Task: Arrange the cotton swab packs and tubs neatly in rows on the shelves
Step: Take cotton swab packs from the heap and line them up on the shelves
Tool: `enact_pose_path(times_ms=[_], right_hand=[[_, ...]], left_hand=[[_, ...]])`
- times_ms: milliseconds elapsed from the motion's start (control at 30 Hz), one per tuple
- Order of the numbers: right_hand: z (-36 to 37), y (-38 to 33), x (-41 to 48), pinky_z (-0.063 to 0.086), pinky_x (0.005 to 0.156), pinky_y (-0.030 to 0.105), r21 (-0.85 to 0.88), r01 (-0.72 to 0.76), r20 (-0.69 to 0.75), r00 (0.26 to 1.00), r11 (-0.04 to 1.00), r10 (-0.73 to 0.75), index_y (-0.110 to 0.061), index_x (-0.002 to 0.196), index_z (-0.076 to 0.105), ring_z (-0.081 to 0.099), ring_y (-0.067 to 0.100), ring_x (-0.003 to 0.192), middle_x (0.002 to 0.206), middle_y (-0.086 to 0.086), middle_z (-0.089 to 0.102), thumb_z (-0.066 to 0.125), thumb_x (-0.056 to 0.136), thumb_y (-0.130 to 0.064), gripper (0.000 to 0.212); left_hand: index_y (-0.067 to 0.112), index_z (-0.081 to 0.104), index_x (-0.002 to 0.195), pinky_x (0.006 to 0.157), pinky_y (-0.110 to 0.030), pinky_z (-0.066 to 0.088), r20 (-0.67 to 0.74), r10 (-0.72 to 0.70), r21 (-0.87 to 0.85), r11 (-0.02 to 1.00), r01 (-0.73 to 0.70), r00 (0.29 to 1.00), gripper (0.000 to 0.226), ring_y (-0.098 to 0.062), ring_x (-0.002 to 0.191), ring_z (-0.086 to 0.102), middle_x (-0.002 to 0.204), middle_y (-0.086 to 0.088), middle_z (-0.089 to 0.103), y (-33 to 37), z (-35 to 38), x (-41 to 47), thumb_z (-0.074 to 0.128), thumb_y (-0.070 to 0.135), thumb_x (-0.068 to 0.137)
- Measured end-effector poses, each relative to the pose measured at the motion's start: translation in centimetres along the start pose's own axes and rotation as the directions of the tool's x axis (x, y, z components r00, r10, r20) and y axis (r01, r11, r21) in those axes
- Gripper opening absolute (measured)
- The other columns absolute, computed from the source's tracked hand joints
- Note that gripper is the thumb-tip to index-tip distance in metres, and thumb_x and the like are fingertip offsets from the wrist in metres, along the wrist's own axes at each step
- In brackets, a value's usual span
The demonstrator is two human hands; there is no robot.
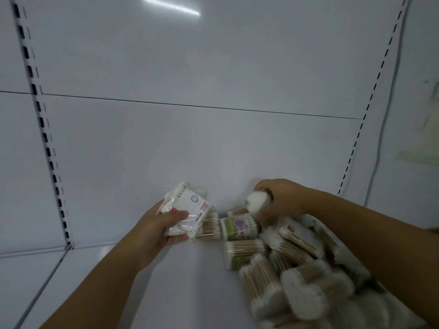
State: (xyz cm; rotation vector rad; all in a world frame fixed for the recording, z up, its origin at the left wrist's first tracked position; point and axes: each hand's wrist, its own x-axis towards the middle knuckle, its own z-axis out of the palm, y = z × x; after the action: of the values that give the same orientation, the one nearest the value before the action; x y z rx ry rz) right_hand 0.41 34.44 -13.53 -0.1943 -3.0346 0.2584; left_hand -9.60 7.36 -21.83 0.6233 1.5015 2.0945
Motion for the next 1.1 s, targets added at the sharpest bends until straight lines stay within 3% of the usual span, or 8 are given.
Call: enact_pose_path(times_ms=[100,267,500,600,667,800,933,1100], right_hand=[[-0.9,-0.2,-0.3,0.054,0.086,0.034,0.509,-0.023,-0.179,0.975,0.860,0.131,-0.023,0.115,0.054,0.061,0.017,0.097,0.108,0.001,0.061,0.079,0.073,-0.038,0.052],[-3.4,-4.1,-2.0,0.059,0.068,0.030,0.977,-0.004,0.002,1.000,0.213,0.008,-0.009,0.101,0.060,0.068,0.018,0.077,0.091,0.010,0.067,0.067,0.066,-0.032,0.042],[-4.5,-11.5,-1.7,0.054,0.049,0.024,0.994,-0.007,0.019,0.993,0.112,-0.113,-0.011,0.084,0.062,0.065,0.013,0.054,0.065,0.004,0.066,0.066,0.066,-0.035,0.030],[-4.0,-15.7,-1.7,0.057,0.049,0.032,0.999,-0.031,0.032,0.973,0.008,-0.230,-0.006,0.074,0.073,0.068,0.020,0.056,0.072,0.011,0.069,0.093,0.030,-0.031,0.055],[-2.6,-18.9,-1.6,0.060,0.061,0.046,0.997,-0.081,0.082,0.957,0.017,-0.279,-0.004,0.076,0.077,0.071,0.028,0.067,0.086,0.018,0.071,0.093,0.005,-0.028,0.077],[2.1,-27.8,-1.6,0.058,0.071,0.046,0.995,-0.071,0.090,0.943,0.070,-0.321,-0.003,0.099,0.069,0.071,0.030,0.076,0.097,0.022,0.071,0.093,0.004,-0.032,0.103],[7.3,-39.1,-2.6,0.057,0.076,0.035,0.980,-0.004,0.079,0.928,0.201,-0.364,-0.007,0.111,0.060,0.071,0.025,0.088,0.105,0.017,0.071,0.080,0.057,-0.024,0.060],[13.0,-50.3,-3.4,0.056,0.082,0.034,0.894,0.164,0.003,0.929,0.417,-0.370,-0.020,0.103,0.057,0.069,0.016,0.090,0.099,-0.001,0.070,0.086,0.055,-0.039,0.059]], left_hand=[[0.017,0.057,0.126,0.090,-0.052,0.053,0.002,0.004,0.024,1.000,-0.004,1.000,0.061,-0.032,0.104,0.067,0.116,-0.012,0.069,0.0,0.3,0.0,0.068,0.016,0.067],[0.009,0.060,0.120,0.067,-0.038,0.060,-0.043,0.033,0.015,0.999,-0.033,0.999,0.058,-0.025,0.084,0.072,0.103,-0.013,0.073,2.4,1.4,-0.3,0.071,0.008,0.063],[0.007,0.062,0.116,0.064,-0.033,0.057,-0.184,0.081,0.096,0.993,-0.064,0.980,0.055,-0.024,0.083,0.071,0.099,-0.013,0.073,6.7,-0.3,-5.2,0.073,0.003,0.063],[0.007,0.062,0.117,0.065,-0.034,0.057,-0.296,0.095,0.057,0.995,-0.081,0.950,0.053,-0.023,0.083,0.071,0.099,-0.013,0.073,7.2,-3.5,-9.4,0.069,0.009,0.064],[0.007,0.061,0.119,0.065,-0.034,0.057,-0.350,0.090,0.061,0.995,-0.073,0.932,0.055,-0.023,0.083,0.071,0.100,-0.012,0.073,7.3,-5.9,-12.4,0.069,0.010,0.065],[0.008,0.062,0.116,0.065,-0.032,0.056,-0.441,0.097,0.082,0.994,-0.067,0.892,0.055,-0.021,0.080,0.071,0.099,-0.010,0.074,8.3,-12.1,-20.6,0.071,0.013,0.062],[0.005,0.062,0.118,0.065,-0.034,0.056,-0.544,0.133,0.135,0.988,-0.070,0.828,0.062,-0.026,0.084,0.071,0.102,-0.016,0.073,9.7,-19.5,-30.3,0.075,0.012,0.057],[0.007,0.062,0.115,0.066,-0.037,0.060,-0.654,0.203,0.164,0.978,-0.126,0.729,0.058,-0.030,0.084,0.072,0.098,-0.016,0.074,12.2,-27.5,-39.0,0.072,0.009,0.058]])
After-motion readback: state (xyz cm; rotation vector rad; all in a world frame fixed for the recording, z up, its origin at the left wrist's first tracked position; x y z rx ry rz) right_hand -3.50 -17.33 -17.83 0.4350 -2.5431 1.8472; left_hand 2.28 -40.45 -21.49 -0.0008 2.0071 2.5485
